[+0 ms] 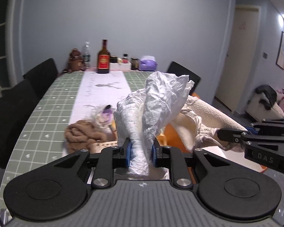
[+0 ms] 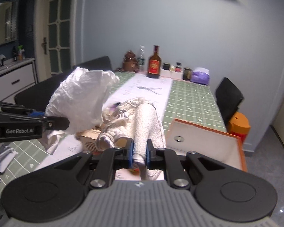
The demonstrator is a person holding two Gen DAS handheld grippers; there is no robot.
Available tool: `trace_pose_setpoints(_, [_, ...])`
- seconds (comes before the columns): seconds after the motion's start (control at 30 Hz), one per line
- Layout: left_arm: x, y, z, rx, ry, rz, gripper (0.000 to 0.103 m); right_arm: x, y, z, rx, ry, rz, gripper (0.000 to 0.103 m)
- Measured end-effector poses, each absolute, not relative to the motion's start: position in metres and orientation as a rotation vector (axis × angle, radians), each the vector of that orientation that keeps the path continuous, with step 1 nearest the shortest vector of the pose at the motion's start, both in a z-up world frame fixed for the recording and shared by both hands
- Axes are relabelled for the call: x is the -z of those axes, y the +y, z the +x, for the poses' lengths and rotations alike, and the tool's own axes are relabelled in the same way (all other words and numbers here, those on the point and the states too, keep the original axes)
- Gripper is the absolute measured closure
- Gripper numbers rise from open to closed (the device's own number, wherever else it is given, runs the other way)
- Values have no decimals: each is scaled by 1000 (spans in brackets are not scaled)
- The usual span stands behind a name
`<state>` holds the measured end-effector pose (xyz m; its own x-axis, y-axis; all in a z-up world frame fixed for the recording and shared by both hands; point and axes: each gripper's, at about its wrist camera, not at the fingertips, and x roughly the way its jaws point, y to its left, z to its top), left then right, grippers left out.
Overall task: Organize soft objects
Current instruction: 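Carry the white cloth and cream pad with both tools over the orange box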
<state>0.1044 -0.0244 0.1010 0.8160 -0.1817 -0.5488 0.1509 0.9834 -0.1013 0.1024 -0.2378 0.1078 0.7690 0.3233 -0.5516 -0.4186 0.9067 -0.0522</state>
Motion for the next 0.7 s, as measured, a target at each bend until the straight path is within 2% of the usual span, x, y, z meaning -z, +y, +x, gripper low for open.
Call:
trace_pose_setpoints(0.37, [-105,-97,156,309,815,-72,80,-127,-306,151,-287,764,-276,92])
trace_pose_setpoints(0.7, [-76,-152,190,331,1068,-135,80,-99,-328,184,-322,980,-366,92])
